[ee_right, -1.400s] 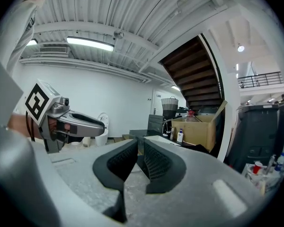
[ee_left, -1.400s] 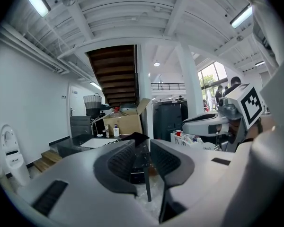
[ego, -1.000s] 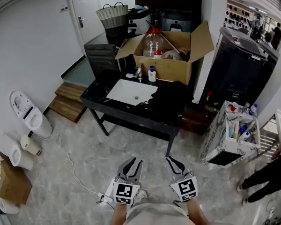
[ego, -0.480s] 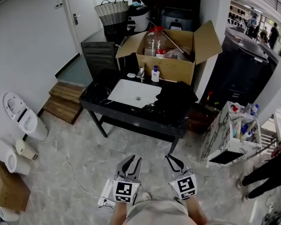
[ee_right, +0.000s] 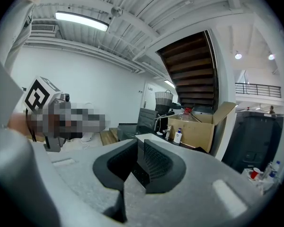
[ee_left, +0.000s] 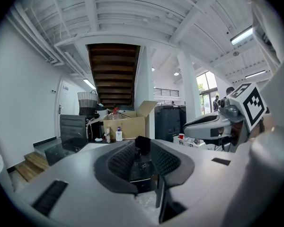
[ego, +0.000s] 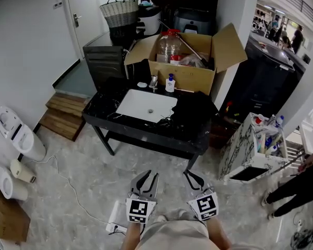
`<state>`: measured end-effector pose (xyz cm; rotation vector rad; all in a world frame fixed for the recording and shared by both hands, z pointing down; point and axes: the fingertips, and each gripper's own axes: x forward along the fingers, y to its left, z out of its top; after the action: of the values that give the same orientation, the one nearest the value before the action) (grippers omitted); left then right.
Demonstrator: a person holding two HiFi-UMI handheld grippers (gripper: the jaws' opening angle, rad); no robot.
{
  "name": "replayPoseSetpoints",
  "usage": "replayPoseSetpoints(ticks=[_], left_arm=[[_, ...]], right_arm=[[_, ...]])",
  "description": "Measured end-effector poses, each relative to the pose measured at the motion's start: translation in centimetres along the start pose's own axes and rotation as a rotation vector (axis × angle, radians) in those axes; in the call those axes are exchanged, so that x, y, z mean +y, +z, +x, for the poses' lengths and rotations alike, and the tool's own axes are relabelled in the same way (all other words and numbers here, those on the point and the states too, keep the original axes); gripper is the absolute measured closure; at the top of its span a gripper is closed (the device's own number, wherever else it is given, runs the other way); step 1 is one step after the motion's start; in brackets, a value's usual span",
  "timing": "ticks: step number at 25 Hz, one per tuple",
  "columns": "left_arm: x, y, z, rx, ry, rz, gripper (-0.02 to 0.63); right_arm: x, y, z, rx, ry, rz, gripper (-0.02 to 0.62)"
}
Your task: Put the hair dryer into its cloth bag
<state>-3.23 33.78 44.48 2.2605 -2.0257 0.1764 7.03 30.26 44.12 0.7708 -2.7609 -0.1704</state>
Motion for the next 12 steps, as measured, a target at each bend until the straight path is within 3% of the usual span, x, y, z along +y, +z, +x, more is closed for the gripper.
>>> replayPoseSetpoints(ticks=[12], left_arm=[[1.1,0.2,1.6,-0.009,-0.001,-0.011,0.506]], right_arm=[[-0.9,0.2,2.1,0.004,0.003,0.015,0.568]])
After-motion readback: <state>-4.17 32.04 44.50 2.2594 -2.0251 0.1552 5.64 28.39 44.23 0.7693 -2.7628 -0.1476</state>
